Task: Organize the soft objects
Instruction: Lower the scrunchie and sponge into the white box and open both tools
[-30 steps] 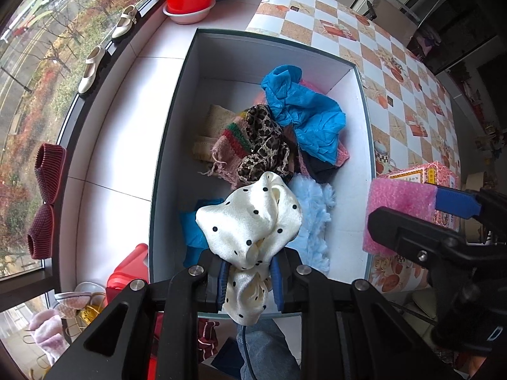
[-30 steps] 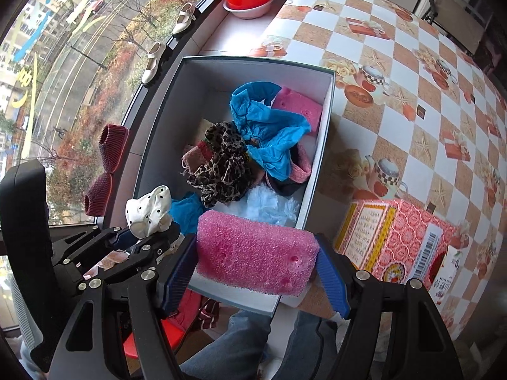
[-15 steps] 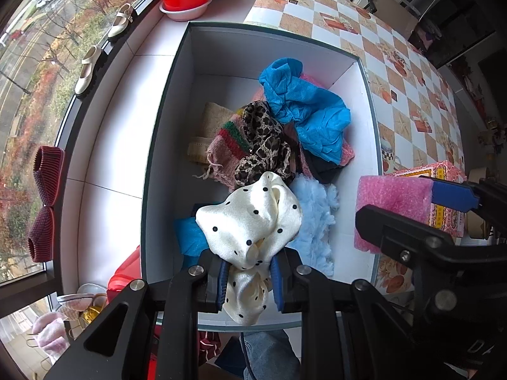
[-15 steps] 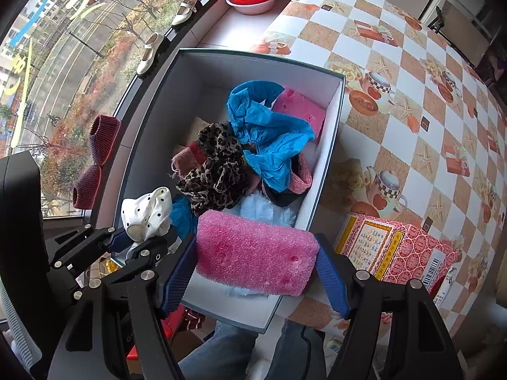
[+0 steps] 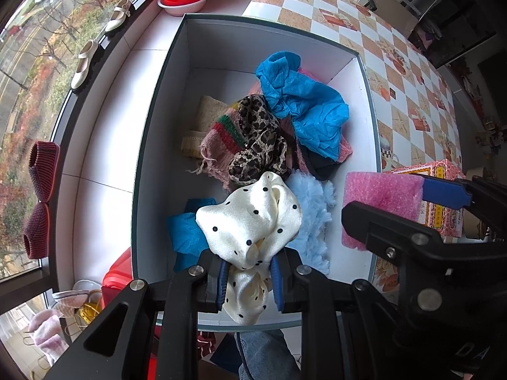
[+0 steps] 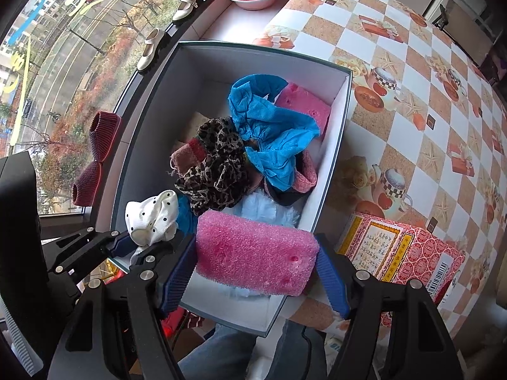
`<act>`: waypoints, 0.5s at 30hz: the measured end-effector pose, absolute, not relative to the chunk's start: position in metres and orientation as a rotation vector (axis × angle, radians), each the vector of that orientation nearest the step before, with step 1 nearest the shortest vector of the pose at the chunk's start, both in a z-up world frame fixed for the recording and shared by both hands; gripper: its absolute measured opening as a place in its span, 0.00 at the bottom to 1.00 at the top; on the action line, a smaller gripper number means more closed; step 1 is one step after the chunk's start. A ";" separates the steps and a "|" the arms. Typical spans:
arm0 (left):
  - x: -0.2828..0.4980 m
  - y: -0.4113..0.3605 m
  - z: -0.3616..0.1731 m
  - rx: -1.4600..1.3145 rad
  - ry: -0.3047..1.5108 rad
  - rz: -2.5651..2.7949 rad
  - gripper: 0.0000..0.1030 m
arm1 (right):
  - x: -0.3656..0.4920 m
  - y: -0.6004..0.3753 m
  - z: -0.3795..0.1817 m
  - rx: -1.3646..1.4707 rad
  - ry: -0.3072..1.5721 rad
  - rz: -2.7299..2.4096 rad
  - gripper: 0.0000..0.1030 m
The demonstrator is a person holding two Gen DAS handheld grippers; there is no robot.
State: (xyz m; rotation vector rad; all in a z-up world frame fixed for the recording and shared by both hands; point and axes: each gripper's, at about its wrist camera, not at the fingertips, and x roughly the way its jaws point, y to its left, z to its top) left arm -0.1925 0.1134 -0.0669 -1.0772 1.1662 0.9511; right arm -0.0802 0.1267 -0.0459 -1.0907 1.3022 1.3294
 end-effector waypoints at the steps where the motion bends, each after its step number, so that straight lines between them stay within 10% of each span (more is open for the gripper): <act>1: -0.193 0.114 -0.067 -1.081 1.165 0.950 0.24 | -0.080 0.127 -0.046 -1.091 1.302 1.330 0.71; 5: -0.194 0.113 -0.067 -1.087 1.148 0.941 0.31 | -0.082 0.128 -0.047 -1.091 1.307 1.336 0.71; 9: -0.192 0.111 -0.066 -1.093 1.134 0.918 0.84 | -0.084 0.130 -0.050 -1.095 1.339 1.388 0.79; 11: -0.190 0.111 -0.065 -1.068 1.127 0.935 0.85 | -0.085 0.129 -0.049 -1.105 1.320 1.386 0.97; 15: -0.184 0.110 -0.058 -0.974 1.135 0.992 0.86 | -0.079 0.126 -0.037 -1.083 1.287 1.399 0.99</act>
